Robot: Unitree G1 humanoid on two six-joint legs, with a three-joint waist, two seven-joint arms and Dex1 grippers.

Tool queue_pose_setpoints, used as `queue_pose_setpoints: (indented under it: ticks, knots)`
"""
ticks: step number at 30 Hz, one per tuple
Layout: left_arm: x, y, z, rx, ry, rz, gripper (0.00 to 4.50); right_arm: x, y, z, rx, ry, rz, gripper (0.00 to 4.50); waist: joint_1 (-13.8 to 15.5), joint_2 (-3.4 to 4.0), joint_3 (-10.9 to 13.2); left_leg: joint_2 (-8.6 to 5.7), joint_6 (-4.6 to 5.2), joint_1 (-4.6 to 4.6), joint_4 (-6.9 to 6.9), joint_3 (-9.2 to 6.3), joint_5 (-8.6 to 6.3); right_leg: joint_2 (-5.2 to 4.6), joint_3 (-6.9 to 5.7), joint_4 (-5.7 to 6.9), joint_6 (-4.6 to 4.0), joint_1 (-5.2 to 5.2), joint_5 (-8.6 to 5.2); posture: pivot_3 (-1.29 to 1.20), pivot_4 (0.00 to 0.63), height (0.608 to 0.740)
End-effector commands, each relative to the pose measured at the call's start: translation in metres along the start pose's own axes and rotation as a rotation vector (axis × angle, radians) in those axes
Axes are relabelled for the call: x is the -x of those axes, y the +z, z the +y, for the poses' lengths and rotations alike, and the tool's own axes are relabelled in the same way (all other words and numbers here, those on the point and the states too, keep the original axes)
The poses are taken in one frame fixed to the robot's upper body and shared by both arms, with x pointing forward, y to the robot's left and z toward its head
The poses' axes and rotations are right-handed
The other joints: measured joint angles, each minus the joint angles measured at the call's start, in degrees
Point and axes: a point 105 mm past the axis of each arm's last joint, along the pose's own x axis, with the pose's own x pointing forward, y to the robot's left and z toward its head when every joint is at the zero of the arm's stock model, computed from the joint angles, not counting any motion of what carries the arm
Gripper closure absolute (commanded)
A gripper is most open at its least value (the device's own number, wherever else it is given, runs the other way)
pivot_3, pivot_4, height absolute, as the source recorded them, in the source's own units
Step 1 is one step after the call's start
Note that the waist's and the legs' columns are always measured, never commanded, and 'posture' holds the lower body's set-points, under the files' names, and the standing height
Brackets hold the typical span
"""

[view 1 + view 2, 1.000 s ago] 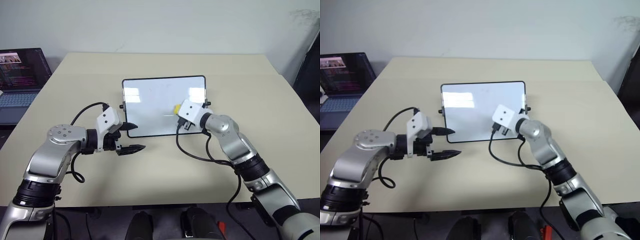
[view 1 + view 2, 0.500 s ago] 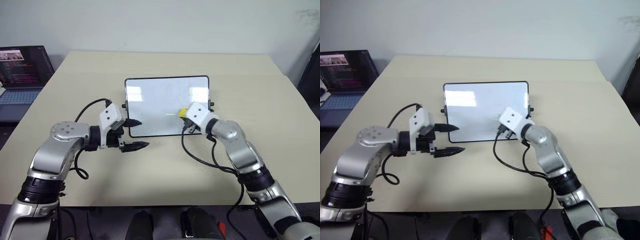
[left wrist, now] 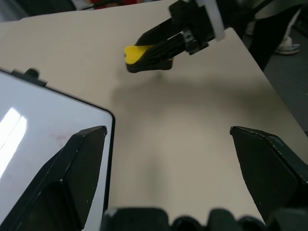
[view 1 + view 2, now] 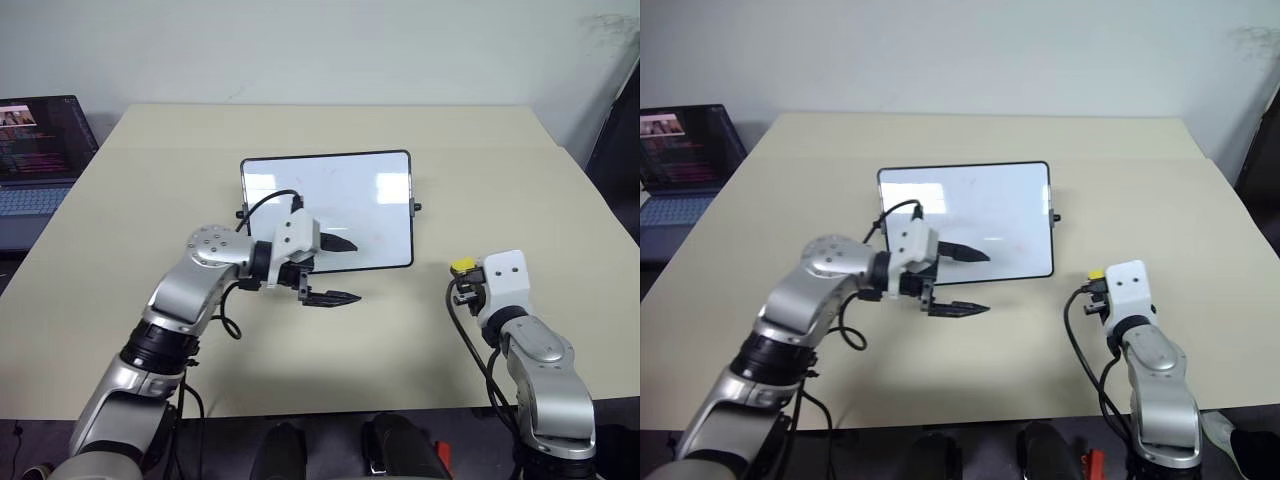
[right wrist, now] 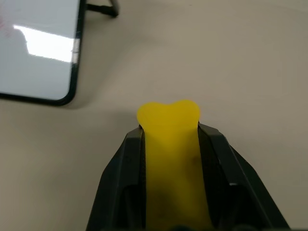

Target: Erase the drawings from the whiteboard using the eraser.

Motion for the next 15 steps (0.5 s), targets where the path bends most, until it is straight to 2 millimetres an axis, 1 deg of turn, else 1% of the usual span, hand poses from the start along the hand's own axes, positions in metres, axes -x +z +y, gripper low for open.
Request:
queue_pose_setpoints:
  ticks: [1, 4, 9, 11, 12, 13, 15]
  knots:
    - [-0.008, 0.007, 0.001, -0.058, -0.040, -0.020, 0.00, -0.005, 0.008, -0.002, -0.055, -0.030, -0.049, 3.36, 0.0, 0.00, 0.0, 0.01, 0.00, 0.00, 0.00, 0.01, 0.00, 0.01, 0.01, 0.00, 0.00, 0.00, 0.00, 0.00, 0.150, 0.740]
    - [-0.015, 0.006, 0.002, -0.076, -0.047, -0.017, 0.00, -0.013, 0.007, -0.002, -0.079, -0.029, -0.042, 3.36, 0.0, 0.00, 0.0, -0.02, 0.00, -0.02, 0.00, 0.03, 0.00, 0.01, 0.07, -0.02, 0.00, 0.00, 0.00, 0.00, 0.150, 0.740]
    - [-0.020, 0.010, 0.002, -0.086, -0.046, -0.030, 0.00, -0.022, 0.001, -0.011, -0.108, -0.066, -0.030, 3.36, 0.4, 0.00, 0.0, -0.09, 0.00, -0.13, 0.01, 0.03, 0.00, 0.01, 0.05, -0.13, -0.02, 0.00, 0.01, 0.00, 0.150, 0.740]
    - [-0.019, 0.007, 0.001, -0.093, -0.047, -0.021, 0.00, -0.025, -0.002, -0.014, -0.110, -0.070, -0.024, 2.64, 0.5, 0.00, 0.0, -0.09, 0.00, -0.16, 0.01, 0.02, 0.00, 0.01, 0.04, -0.17, -0.06, 0.00, 0.03, 0.00, 0.150, 0.740]
    - [-0.019, 0.006, 0.000, -0.095, -0.048, -0.017, 0.00, -0.026, -0.003, -0.015, -0.109, -0.070, -0.022, 2.45, 0.5, 0.00, 0.0, -0.08, 0.00, -0.17, 0.00, 0.03, 0.00, 0.01, 0.02, -0.19, -0.07, 0.00, 0.04, 0.00, 0.150, 0.740]
    - [-0.018, 0.005, -0.001, -0.096, -0.046, -0.012, 0.00, -0.027, -0.004, -0.016, -0.111, -0.073, -0.023, 2.15, 0.5, 0.01, 0.0, -0.08, 0.00, -0.18, 0.00, 0.02, -0.01, 0.01, 0.03, -0.20, -0.07, 0.00, 0.04, 0.00, 0.150, 0.740]
    - [-0.016, 0.004, 0.000, -0.096, -0.037, -0.005, 0.00, -0.028, -0.004, -0.018, -0.113, -0.077, -0.025, 1.42, 0.4, 0.01, 0.0, -0.07, 0.00, -0.17, 0.00, 0.02, -0.01, 0.00, 0.03, -0.20, -0.08, -0.01, 0.04, 0.00, 0.150, 0.740]
